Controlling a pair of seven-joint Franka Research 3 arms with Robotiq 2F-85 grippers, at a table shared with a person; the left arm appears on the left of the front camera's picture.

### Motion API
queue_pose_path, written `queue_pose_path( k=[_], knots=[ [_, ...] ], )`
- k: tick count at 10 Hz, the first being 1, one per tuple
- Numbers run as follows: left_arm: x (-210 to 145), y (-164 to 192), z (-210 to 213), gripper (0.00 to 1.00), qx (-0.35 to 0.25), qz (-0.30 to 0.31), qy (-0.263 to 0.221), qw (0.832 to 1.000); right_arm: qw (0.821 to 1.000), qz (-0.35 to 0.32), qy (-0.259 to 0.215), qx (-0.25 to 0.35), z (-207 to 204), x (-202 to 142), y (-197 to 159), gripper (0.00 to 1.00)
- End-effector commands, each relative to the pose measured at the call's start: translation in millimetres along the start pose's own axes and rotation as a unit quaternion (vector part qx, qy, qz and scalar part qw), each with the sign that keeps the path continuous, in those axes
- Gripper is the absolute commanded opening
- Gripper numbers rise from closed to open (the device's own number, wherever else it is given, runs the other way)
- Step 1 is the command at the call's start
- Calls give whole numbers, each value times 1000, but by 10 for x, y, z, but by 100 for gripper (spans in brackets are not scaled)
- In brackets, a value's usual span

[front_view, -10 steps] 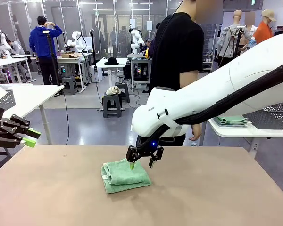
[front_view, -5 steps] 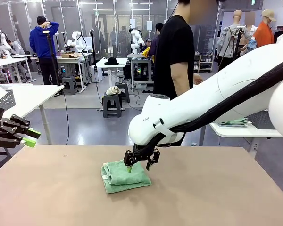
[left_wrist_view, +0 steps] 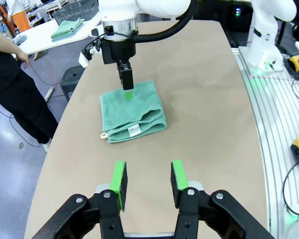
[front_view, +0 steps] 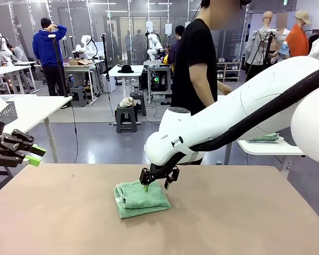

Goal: Fold the towels and place them in the basket.
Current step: Place the folded Towel with hook on the right side of the table.

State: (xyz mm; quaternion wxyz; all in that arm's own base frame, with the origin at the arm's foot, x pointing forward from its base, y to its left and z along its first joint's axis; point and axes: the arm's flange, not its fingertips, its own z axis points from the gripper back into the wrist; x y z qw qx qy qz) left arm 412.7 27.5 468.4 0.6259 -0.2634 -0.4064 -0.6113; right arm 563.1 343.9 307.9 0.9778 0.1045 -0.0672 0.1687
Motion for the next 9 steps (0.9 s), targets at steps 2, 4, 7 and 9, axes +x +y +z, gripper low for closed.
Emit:
queue_pose_path(
  k=[2, 4, 7, 9],
  knots=[
    [26, -8, 18, 47, -1, -3, -9, 1000, 1000, 10, 7, 4, -71, 81, -27, 93],
    [26, -8, 18, 47, -1, -3, -9, 1000, 1000, 11, 13, 6, -105, 94, -45, 93],
    [26, -8, 18, 47, -1, -3, -9, 1000, 1000, 13, 18, 14, -146, 97, -62, 93],
    [26, -8, 18, 47, -1, -3, -9, 1000, 999, 24, 27, 26, -177, 99, -64, 73]
  ],
)
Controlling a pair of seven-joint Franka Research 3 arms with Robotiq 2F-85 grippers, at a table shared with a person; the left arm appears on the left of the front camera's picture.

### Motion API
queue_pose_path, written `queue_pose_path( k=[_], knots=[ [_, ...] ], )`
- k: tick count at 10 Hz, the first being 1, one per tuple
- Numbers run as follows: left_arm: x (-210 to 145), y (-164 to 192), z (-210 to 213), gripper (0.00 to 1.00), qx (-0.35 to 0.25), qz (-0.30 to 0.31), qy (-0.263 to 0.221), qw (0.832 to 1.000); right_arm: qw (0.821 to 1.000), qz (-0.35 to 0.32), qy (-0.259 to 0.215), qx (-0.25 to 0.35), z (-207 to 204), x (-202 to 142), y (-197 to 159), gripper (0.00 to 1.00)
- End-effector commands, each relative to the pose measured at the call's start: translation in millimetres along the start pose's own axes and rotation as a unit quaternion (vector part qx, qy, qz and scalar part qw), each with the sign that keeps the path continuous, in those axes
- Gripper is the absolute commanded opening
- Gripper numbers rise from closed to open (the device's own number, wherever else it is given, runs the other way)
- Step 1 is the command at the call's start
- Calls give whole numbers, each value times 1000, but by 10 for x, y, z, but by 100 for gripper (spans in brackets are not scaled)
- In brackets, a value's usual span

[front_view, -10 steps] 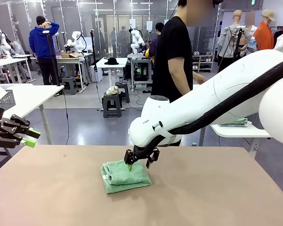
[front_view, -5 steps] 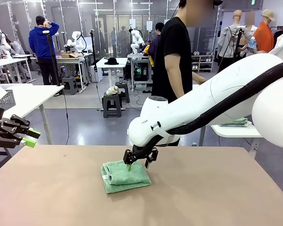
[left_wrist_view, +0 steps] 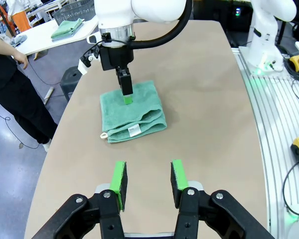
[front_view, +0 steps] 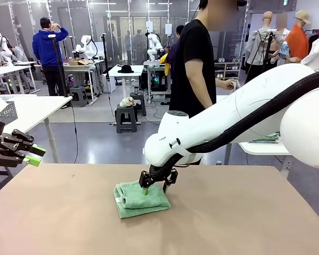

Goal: Fold the towels and place them in the basket.
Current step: Place the folded Towel with hook on the right side of the table.

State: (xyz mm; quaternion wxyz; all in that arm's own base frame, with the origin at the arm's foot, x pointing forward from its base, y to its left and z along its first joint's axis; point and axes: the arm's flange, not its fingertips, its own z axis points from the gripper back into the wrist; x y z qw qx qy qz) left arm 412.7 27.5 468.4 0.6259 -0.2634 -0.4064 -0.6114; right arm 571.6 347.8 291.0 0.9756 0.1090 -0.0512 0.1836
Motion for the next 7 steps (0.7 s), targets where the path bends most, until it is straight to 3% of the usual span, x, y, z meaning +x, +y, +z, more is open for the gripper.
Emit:
queue_pose_path(
  k=[1, 2, 3, 4, 5, 6, 7],
  knots=[
    [26, -8, 18, 47, -1, -3, -9, 1000, 1000, 12, 12, 18, 5, 34, -41, 73],
    [26, -8, 18, 47, -1, -3, -9, 1000, 1000, 14, 14, 17, 20, 36, -44, 53],
    [26, -8, 18, 47, -1, -3, -9, 1000, 1000, 13, 16, 15, 33, 30, -46, 68],
    [26, -8, 18, 47, -1, -3, -9, 1000, 1000, 12, 19, 9, 58, 23, -55, 33],
    [26, -8, 18, 47, -1, -3, -9, 1000, 1000, 11, 21, 0, 84, 10, -60, 48],
    [26, -8, 18, 47, -1, -3, -9, 1000, 1000, 10, 21, -5, 114, 3, -71, 13],
    [26, -8, 18, 47, -1, -3, -9, 1000, 1000, 10, 23, -8, 130, -7, -89, 28]
  ],
)
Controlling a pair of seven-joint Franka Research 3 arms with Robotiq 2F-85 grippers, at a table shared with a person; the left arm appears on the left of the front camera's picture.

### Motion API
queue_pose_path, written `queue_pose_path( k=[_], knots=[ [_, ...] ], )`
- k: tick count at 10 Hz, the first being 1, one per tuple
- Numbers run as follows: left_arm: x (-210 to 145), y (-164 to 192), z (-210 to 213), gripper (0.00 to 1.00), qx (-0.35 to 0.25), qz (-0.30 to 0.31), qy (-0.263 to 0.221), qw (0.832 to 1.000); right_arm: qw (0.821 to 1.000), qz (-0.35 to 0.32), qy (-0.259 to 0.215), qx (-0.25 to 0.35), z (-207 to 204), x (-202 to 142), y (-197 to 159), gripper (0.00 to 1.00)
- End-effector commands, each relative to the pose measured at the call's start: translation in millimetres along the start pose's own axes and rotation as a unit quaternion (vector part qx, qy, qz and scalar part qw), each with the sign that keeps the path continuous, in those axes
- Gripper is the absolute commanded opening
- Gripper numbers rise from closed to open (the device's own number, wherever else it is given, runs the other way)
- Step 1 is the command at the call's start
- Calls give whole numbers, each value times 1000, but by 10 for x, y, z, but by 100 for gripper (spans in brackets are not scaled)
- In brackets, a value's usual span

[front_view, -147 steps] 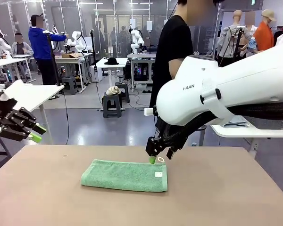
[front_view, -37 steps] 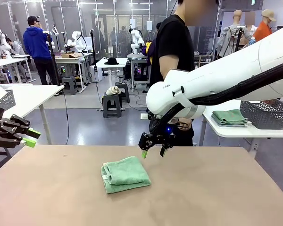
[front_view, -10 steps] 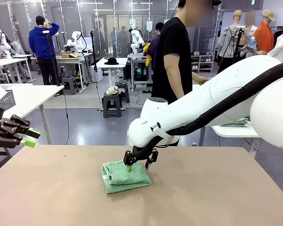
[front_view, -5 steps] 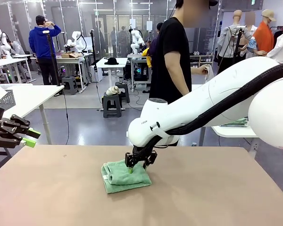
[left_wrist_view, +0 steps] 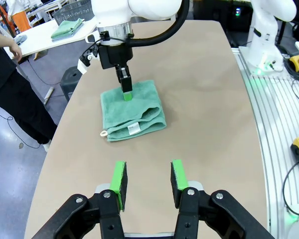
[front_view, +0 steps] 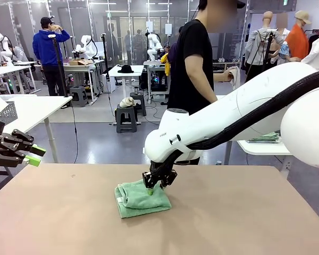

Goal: Fold the towels and place them in the basket.
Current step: Place the folded Towel with hook on the right side of the table.

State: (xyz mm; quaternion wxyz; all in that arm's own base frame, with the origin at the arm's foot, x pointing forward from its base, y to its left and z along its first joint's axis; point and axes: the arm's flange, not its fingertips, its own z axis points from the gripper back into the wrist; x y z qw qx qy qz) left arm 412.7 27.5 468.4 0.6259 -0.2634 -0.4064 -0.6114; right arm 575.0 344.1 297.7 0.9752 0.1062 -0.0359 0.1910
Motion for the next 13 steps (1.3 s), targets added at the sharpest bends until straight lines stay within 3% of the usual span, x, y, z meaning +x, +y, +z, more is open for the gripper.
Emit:
queue_pose_path(
  k=[1, 2, 3, 5, 9, 13],
  knots=[
    [26, -8, 18, 47, -1, -3, -9, 1000, 1000, 3, 9, -11, 66, -52, -76, 0],
    [26, -8, 18, 47, -1, -3, -9, 1000, 1000, 0, 6, -20, 70, -74, -119, 8],
    [26, -8, 18, 47, -1, -3, -9, 1000, 1000, 6, 4, -25, 74, -95, -221, 0],
    [26, -8, 18, 47, -1, -3, -9, 1000, 1000, -8, -7, -26, 121, -194, -651, 0],
    [26, -8, 18, 47, -1, -3, -9, 1000, 999, -35, -14, -25, 294, -446, -2139, 0],
    [26, -8, 18, 47, -1, -3, -9, 1000, 995, -76, -47, -33, 532, -918, -3730, 0]
  ],
)
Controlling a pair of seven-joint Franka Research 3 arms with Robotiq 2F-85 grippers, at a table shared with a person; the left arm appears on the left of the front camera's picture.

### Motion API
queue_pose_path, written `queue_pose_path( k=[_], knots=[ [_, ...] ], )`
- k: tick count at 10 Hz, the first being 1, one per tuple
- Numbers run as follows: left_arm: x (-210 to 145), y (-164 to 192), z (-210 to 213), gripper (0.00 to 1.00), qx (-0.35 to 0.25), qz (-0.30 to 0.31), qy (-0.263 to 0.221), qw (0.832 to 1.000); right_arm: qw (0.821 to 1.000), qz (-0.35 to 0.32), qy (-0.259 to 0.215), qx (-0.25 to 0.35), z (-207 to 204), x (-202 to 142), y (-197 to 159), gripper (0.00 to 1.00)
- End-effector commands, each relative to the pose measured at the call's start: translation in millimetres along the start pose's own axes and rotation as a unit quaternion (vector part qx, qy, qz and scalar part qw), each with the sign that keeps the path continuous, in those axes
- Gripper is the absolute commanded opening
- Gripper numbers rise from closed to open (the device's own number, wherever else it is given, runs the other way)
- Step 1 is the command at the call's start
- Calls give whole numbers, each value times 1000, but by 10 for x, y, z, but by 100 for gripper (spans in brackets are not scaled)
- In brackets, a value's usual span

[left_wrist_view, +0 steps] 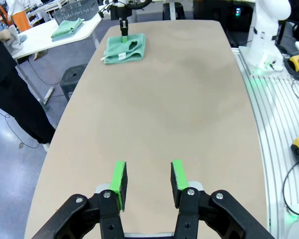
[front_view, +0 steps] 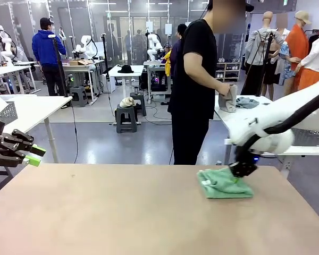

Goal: Fold the towels and place them in the basket.
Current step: Place the folded Towel with hook on the right side of the table.

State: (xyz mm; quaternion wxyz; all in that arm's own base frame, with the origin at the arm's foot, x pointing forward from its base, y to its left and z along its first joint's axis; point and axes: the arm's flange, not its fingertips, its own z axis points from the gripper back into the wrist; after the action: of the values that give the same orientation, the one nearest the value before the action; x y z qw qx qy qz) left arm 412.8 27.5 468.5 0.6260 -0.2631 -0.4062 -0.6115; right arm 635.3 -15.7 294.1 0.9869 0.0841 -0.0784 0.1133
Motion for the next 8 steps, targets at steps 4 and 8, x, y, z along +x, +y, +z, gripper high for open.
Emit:
queue_pose_path(
  k=[4, 8],
  knots=[
    [26, -8, 17, 47, -1, -3, -10, 1000, 1000, -13, -23, 3, -109, -100, -1036, 0],
    [26, -8, 17, 47, -1, -3, -10, 1000, 1000, 2, -23, 14, -11, -80, -1062, 47]
  ],
)
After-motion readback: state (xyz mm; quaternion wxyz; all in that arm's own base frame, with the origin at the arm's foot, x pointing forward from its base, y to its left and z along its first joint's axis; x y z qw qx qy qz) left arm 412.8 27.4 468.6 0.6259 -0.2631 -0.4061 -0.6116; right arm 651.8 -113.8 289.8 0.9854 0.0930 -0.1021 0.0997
